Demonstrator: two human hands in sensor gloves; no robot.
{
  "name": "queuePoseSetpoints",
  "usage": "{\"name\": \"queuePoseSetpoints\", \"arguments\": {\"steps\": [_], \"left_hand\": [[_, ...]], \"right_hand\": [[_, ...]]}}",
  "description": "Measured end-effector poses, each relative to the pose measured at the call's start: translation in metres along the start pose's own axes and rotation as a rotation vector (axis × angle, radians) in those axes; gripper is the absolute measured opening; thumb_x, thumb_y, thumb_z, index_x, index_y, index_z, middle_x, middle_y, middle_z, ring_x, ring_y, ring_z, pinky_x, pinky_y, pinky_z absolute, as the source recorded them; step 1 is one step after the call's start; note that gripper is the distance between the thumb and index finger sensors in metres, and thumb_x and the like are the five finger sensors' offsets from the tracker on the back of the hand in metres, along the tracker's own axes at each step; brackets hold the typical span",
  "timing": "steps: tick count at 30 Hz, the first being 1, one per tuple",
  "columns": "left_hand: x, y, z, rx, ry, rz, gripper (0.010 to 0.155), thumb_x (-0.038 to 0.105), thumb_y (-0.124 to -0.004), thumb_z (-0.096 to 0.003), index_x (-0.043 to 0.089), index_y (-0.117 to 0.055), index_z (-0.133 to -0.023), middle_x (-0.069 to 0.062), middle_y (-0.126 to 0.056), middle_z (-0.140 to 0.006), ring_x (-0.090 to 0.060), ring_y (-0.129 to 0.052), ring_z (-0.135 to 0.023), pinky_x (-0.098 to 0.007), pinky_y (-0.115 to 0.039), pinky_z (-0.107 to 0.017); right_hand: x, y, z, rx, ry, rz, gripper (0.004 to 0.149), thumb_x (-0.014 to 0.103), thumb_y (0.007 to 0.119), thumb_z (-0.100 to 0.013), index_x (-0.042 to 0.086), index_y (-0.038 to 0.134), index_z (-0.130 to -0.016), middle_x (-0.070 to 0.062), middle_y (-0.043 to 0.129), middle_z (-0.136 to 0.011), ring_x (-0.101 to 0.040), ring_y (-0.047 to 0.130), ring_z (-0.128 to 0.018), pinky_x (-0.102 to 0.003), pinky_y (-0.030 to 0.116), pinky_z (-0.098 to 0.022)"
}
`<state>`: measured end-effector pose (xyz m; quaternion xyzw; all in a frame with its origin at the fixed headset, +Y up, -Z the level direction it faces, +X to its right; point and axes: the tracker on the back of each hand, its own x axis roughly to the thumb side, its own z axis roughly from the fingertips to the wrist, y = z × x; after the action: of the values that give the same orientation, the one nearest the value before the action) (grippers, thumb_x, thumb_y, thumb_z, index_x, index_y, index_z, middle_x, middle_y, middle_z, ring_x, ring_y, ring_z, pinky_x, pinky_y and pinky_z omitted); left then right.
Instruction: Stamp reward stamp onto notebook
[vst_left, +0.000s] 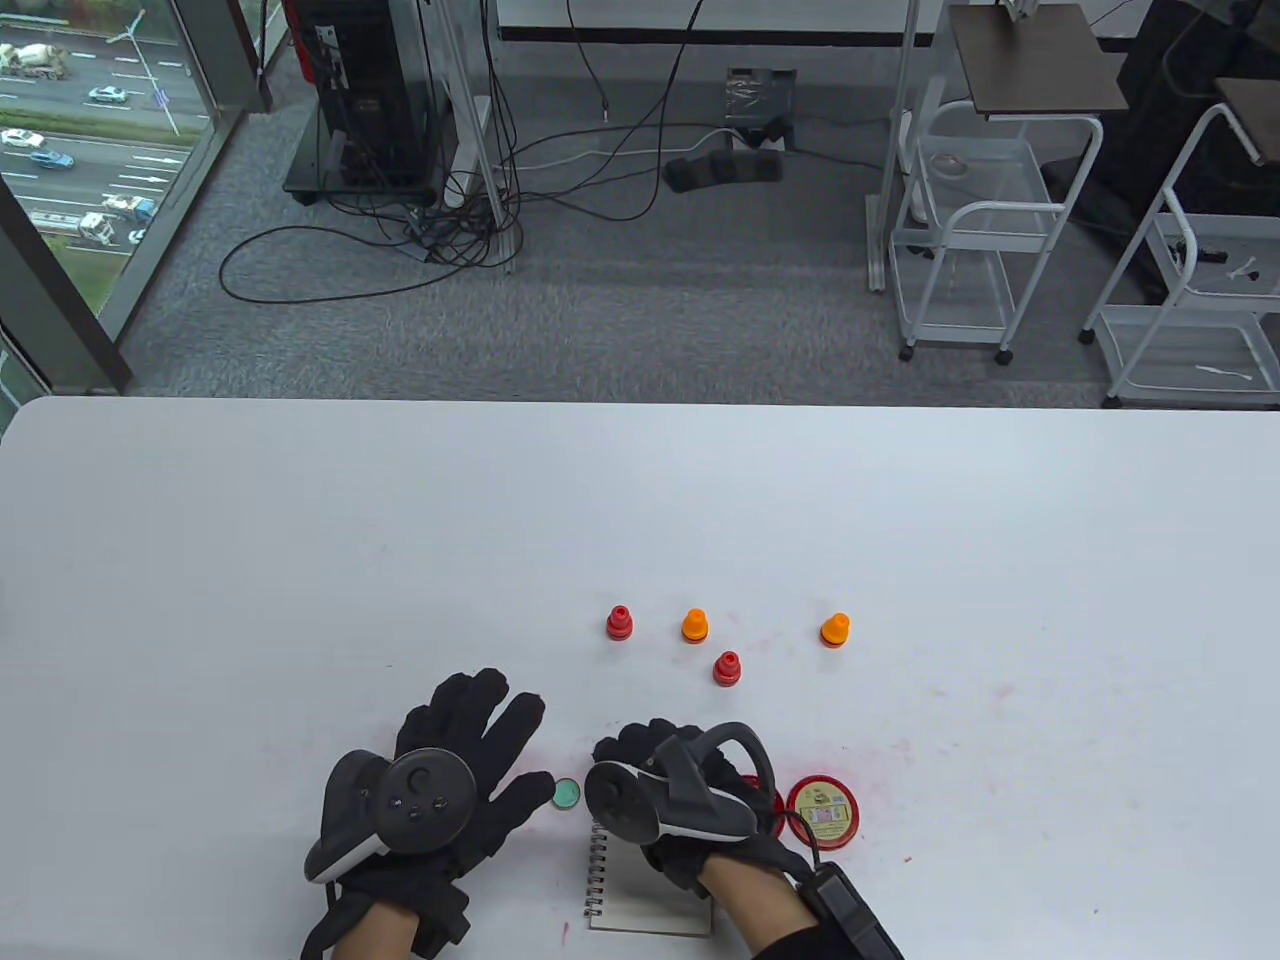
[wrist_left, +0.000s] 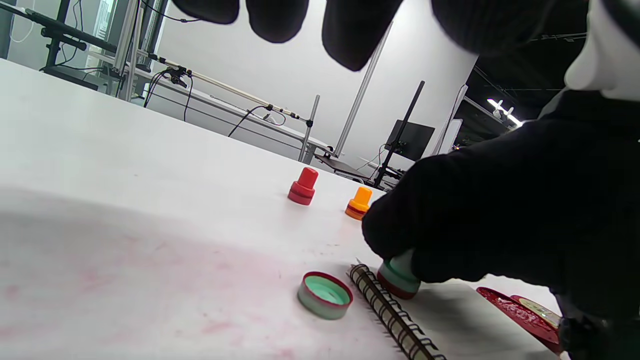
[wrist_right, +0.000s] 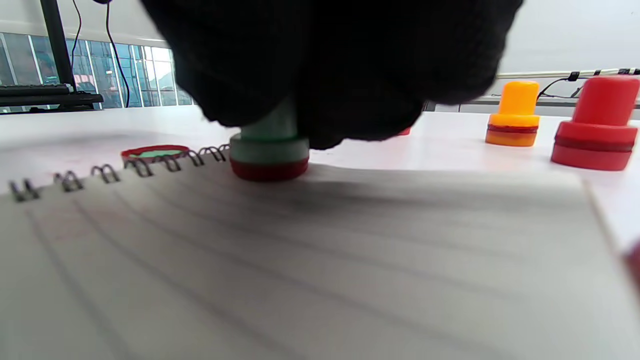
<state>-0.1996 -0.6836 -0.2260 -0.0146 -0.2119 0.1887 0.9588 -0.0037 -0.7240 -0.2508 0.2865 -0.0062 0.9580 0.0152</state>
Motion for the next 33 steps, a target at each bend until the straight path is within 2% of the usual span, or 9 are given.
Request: {"name": "queuePoseSetpoints", "arguments": {"steps": [17, 33], "left_hand": [[0.000, 0.000, -0.001, -0.015, 0.006, 0.008, 0.078, 0.062, -0.062, -0.0497, 0.022, -0.058, -0.116, -0.022, -0.041, -0.123, -0.054, -0.046, -0.109, -0.073, -0.047, -0.073], [0.000, -0.001, -0.001, -0.042, 0.016, 0.015, 0.078, 0.062, -0.062, -0.0499, 0.022, -0.058, -0.116, -0.022, -0.042, -0.124, -0.054, -0.046, -0.109, -0.073, -0.048, -0.073]], "right_hand": [[0.005, -0.007, -0.019, 0.115, 0.048, 0.034, 0.044, 0.025, 0.089, -0.028, 0.024, 0.089, -0.072, -0.006, 0.100, -0.068, -0.020, 0.102, -0.043, -0.032, 0.093, -0.033], [0.010, -0.007, -0.016, 0.099, 0.017, 0.089, 0.044, 0.026, 0.089, -0.028, 0.025, 0.089, -0.072, -0.006, 0.100, -0.068, -0.019, 0.102, -0.043, -0.031, 0.092, -0.033]]}}
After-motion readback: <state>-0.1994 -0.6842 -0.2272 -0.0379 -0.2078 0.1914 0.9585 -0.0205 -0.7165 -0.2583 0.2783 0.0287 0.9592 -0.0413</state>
